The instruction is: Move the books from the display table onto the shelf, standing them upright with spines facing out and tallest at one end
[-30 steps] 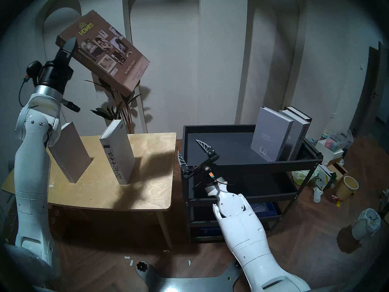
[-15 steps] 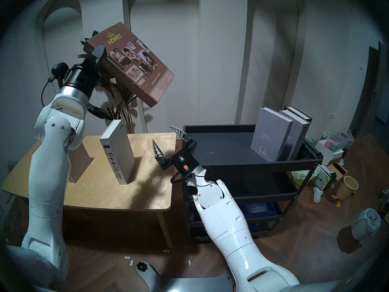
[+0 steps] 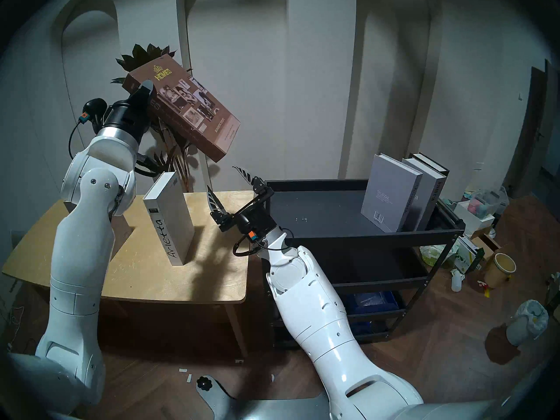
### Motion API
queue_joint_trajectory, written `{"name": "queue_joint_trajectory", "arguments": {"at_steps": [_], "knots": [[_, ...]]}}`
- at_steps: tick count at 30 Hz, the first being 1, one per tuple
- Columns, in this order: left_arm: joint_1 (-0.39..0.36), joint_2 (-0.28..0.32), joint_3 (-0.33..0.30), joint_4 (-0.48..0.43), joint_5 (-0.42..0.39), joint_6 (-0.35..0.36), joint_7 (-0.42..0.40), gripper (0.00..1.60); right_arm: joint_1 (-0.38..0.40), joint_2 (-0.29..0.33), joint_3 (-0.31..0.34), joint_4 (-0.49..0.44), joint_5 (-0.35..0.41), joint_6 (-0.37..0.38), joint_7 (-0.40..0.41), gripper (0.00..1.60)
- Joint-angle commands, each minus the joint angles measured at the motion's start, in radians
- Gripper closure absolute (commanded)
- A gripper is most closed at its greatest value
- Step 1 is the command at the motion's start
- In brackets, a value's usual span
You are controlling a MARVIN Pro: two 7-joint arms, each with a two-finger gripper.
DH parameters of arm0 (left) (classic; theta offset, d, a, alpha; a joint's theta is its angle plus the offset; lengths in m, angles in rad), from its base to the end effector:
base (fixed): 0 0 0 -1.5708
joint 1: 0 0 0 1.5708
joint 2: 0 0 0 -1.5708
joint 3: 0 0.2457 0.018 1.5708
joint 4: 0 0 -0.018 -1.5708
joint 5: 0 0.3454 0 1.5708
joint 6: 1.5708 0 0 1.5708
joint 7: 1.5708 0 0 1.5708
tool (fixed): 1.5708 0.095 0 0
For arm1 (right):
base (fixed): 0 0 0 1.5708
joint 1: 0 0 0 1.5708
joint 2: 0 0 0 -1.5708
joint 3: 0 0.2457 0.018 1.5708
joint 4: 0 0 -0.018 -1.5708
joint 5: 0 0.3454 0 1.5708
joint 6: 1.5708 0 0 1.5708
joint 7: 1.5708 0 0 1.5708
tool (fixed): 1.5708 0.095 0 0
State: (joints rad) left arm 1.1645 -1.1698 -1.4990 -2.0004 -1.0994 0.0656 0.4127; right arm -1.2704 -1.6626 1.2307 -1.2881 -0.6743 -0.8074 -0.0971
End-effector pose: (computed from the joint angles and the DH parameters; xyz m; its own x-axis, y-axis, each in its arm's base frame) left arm 0.4430 0.0276 0.0670 -0.3578 0.6534 0.6671 -0.2612 -0.7559 0.6003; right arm 0.4602 0.2035 -0.1751 -0.8450 0.1588 0.5107 0.2004 -0.7914 0.5776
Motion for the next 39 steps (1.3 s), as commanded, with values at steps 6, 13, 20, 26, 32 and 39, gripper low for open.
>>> {"name": "queue_joint_trajectory", "arguments": {"at_steps": [6,13,20,26,32,39], "knots": [[-0.030,-0.045,0.049,-0.089,0.078,-0.027,0.142,1.60,0.031,-0.033,-0.013,0.015,-0.170,0.009,-0.193,0.00],[-0.012,-0.077,0.102,-0.139,0.107,-0.033,0.232,1.60,0.038,-0.039,-0.027,0.037,-0.278,0.037,-0.320,0.00],[0.033,-0.095,0.150,-0.192,0.139,-0.042,0.317,1.60,0.045,-0.043,-0.043,0.058,-0.377,0.084,-0.434,0.00],[0.058,-0.107,0.198,-0.223,0.169,-0.054,0.370,1.60,0.055,-0.047,-0.060,0.083,-0.462,0.131,-0.541,0.00],[0.072,-0.111,0.231,-0.228,0.193,-0.064,0.393,1.60,0.065,-0.052,-0.072,0.111,-0.524,0.168,-0.629,0.00],[0.097,-0.105,0.268,-0.244,0.224,-0.077,0.405,1.60,0.080,-0.062,-0.082,0.152,-0.583,0.196,-0.733,0.00]]}}
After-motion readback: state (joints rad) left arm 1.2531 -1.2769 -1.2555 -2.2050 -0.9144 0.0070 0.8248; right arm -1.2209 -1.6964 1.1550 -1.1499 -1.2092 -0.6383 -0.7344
